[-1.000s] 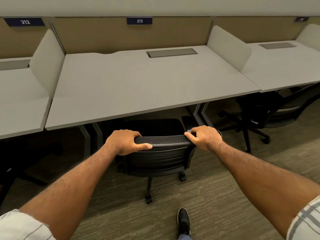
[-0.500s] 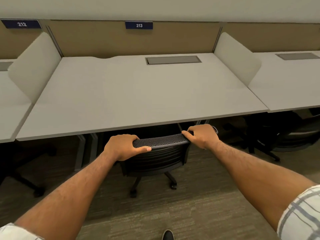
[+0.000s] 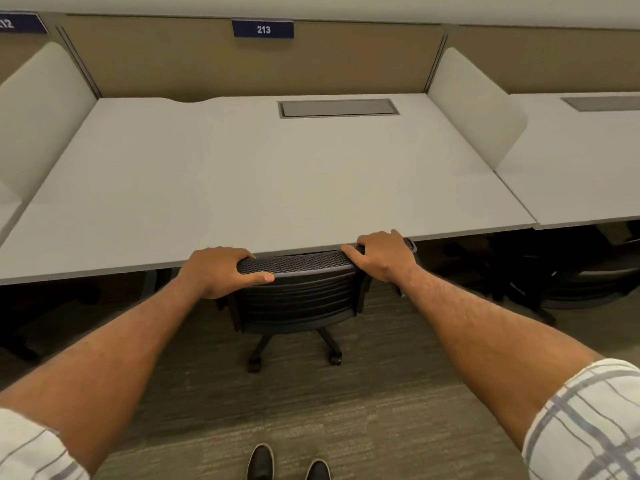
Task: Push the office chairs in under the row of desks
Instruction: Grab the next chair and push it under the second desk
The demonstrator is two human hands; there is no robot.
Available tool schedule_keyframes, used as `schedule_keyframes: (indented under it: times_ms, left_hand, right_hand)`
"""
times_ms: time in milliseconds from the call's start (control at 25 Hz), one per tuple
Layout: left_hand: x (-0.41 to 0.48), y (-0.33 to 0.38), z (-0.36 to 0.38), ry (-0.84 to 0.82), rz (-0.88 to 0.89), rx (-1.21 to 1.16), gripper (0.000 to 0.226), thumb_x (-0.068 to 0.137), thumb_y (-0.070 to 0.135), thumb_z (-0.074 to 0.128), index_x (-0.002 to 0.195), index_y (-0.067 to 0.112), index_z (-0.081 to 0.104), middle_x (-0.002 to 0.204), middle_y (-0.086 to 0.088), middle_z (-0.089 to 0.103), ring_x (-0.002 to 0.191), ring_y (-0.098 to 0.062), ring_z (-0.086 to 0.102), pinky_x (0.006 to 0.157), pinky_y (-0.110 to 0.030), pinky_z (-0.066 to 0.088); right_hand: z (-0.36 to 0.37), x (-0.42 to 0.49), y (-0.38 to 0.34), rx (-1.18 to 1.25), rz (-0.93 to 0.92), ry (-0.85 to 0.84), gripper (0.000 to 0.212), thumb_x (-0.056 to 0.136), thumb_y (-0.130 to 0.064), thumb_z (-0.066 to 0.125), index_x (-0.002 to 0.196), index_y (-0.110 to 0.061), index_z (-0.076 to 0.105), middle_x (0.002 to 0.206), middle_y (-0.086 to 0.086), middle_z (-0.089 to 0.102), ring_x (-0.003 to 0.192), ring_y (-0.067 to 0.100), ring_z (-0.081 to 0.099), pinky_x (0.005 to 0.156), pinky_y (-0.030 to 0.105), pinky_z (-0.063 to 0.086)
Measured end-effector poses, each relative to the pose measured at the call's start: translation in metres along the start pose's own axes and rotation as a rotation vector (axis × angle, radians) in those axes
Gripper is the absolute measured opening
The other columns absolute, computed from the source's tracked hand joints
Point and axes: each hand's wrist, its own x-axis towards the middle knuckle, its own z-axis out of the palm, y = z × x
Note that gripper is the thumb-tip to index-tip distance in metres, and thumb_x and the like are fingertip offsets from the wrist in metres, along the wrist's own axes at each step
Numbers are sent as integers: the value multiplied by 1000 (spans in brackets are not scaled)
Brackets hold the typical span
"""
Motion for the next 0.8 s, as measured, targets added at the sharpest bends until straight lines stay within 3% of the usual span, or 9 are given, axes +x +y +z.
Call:
schedule_keyframes:
  times_ms: [440,560,720,800]
  left_hand:
    - [23,2,0,-13,31,-44,92,58,109,25,106,42,65,95,22,67,84,-3,60,65,-26,40]
    - [23,3,-4,-52,34,-30,93,60,108,24,107,41,66,98,20,68,87,-5,61,70,-29,44]
    - [24,8,-11,-137,36,-43,97,59,108,22,110,38,65,104,16,70,90,-6,63,78,-31,50]
    - [23,13,-14,-58,95,13,100,65,103,26,126,33,63,121,11,69,104,-11,64,87,-34,50]
  right_hand:
    - [3,18,17,60,45,27,61,99,-67,33,88,-18,68,84,-2,69,85,21,63,112,54,33]
    - [4,15,16,91,49,5,64,100,-66,34,120,-16,69,119,4,72,116,25,62,121,53,23]
    - [-3,5,11,112,76,55,69,100,-67,39,147,-17,51,158,8,46,146,25,37,126,50,12]
    - [-5,-8,8,136,117,91,73,99,-68,41,153,-20,43,166,9,32,152,26,28,126,50,13]
